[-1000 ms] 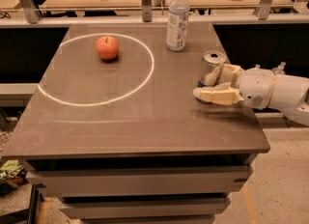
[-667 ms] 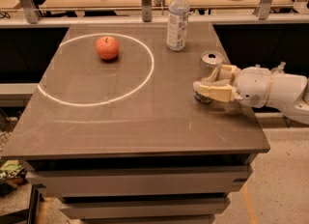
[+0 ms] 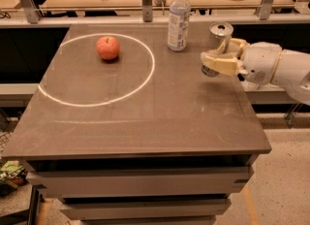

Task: Move redbull can near blue plastic bottle

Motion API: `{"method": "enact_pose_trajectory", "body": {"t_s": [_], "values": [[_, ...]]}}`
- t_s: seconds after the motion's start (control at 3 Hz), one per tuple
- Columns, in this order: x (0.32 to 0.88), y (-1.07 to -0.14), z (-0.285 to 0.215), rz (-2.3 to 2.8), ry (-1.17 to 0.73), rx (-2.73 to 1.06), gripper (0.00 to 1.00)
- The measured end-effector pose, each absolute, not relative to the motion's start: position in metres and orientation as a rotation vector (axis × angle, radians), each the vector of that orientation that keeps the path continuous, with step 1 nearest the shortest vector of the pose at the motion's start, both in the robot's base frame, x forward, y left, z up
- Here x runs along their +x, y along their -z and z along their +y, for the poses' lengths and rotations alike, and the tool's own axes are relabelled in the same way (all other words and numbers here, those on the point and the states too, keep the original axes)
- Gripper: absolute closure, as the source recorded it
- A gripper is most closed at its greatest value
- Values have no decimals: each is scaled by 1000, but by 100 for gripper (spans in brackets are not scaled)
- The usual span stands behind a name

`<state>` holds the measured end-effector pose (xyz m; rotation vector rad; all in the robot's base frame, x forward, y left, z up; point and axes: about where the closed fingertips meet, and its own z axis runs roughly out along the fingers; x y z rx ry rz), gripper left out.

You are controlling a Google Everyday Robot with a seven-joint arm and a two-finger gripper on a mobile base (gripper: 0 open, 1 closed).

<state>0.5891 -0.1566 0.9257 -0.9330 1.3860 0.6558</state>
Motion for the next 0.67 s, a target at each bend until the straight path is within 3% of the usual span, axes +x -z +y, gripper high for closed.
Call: {"method": "enact_pose_trajectory", "body": {"t_s": [0.67], "values": [[680,-948,-202,1504,-464,-875,100]]}}
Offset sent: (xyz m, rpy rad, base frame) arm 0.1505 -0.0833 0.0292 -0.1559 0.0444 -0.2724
